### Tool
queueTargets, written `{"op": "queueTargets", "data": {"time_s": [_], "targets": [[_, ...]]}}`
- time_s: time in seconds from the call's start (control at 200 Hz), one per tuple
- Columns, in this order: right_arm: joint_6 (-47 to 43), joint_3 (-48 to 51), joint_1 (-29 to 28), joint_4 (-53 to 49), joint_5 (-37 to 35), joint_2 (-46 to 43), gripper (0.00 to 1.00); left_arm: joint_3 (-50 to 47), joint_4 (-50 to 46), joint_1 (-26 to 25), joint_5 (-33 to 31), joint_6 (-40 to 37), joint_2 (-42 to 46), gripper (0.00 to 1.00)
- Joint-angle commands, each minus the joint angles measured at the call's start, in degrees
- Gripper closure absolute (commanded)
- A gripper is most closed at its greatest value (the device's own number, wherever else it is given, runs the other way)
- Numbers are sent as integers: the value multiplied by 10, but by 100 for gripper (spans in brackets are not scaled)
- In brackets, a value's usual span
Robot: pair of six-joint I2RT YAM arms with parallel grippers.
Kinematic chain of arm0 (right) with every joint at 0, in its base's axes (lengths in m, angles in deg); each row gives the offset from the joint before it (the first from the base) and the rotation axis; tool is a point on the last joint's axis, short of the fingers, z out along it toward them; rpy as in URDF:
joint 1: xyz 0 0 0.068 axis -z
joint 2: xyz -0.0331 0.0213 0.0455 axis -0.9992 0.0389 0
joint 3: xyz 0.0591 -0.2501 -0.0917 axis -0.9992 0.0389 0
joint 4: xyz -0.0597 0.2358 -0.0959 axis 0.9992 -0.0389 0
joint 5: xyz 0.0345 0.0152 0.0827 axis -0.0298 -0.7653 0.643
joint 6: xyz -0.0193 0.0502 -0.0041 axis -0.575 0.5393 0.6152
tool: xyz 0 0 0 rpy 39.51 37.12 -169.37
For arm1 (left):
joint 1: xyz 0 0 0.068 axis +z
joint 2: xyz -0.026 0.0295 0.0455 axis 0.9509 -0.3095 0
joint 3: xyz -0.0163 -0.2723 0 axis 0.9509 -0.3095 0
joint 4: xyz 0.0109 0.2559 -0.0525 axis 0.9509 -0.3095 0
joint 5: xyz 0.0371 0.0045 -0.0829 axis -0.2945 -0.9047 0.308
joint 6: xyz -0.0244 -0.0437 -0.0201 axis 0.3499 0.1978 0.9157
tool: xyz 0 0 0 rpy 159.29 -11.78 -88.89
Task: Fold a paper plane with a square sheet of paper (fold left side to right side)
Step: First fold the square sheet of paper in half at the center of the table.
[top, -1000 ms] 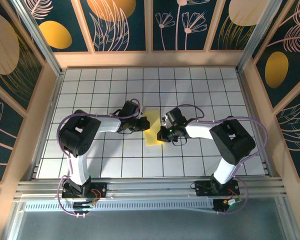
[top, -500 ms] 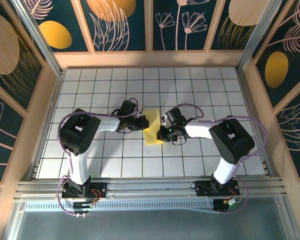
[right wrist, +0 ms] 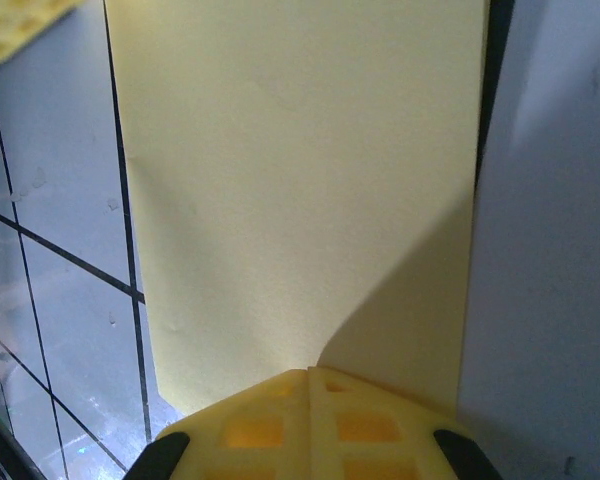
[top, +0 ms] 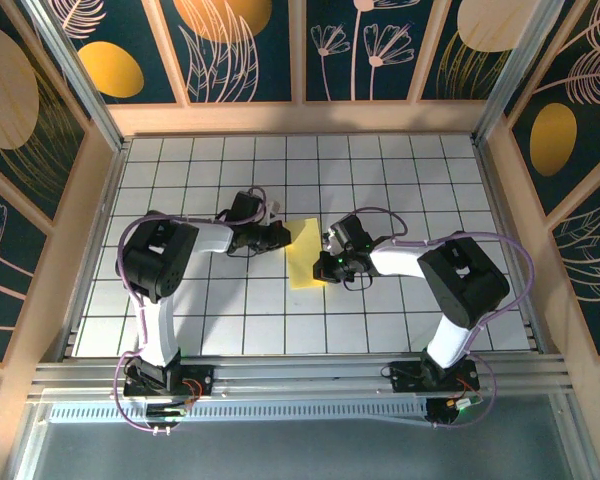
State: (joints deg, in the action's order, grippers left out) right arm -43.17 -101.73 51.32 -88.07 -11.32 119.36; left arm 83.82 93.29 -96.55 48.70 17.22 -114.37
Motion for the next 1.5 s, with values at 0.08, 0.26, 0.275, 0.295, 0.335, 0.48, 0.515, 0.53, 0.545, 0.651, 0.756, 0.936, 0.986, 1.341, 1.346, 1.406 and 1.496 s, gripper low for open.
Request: {"op": "queueTargets", "data": {"time_s": [0.08, 0.26, 0.275, 0.295, 0.335, 0.48, 0.515, 0.53, 0.545, 0.651, 0.756, 0.936, 0.986, 1.341, 1.346, 1.406, 1.496], "targets": [[-6, 33, 3, -76, -84, 33, 100, 21, 14, 50, -64, -14, -28, 99], [-6, 32, 3, -75, -83, 32, 100, 32, 9, 55, -64, -16, -35, 99], [-5, 32, 2, -75, -82, 33, 100, 31, 9, 54, -63, -16, -33, 100], [-5, 32, 3, -75, -81, 31, 100, 30, 10, 54, -62, -16, -32, 100], [-4, 33, 3, -74, -81, 31, 100, 25, 12, 55, -63, -16, -25, 100], [3, 35, 3, -62, -70, 27, 100, -9, 27, 54, -61, -13, 22, 100], [4, 35, 3, -61, -68, 28, 100, -19, 38, 53, -51, -7, 37, 100], [4, 35, 3, -61, -68, 28, 100, -28, 45, 53, -46, -3, 43, 100], [5, 34, 3, -60, -68, 28, 100, -37, 50, 52, -41, -1, 49, 100], [5, 33, 2, -61, -69, 29, 100, -67, 70, 33, -17, 11, 78, 100], [5, 32, 3, -63, -70, 30, 100, -64, 72, 1, -2, 13, 82, 99], [4, 34, 3, -65, -72, 30, 100, -31, 78, -33, 6, 27, 45, 99], [4, 34, 3, -66, -72, 31, 100, -26, 78, -35, 6, 31, 33, 99], [4, 36, 3, -69, -76, 30, 100, 14, 64, -34, -35, 28, -14, 98], [3, 36, 3, -70, -76, 30, 100, 15, 63, -34, -35, 27, -15, 98], [3, 35, 3, -70, -77, 31, 100, 19, 59, -33, -43, 24, -19, 98], [2, 34, 3, -72, -78, 32, 100, 25, 54, -33, -54, 20, -25, 98]]}}
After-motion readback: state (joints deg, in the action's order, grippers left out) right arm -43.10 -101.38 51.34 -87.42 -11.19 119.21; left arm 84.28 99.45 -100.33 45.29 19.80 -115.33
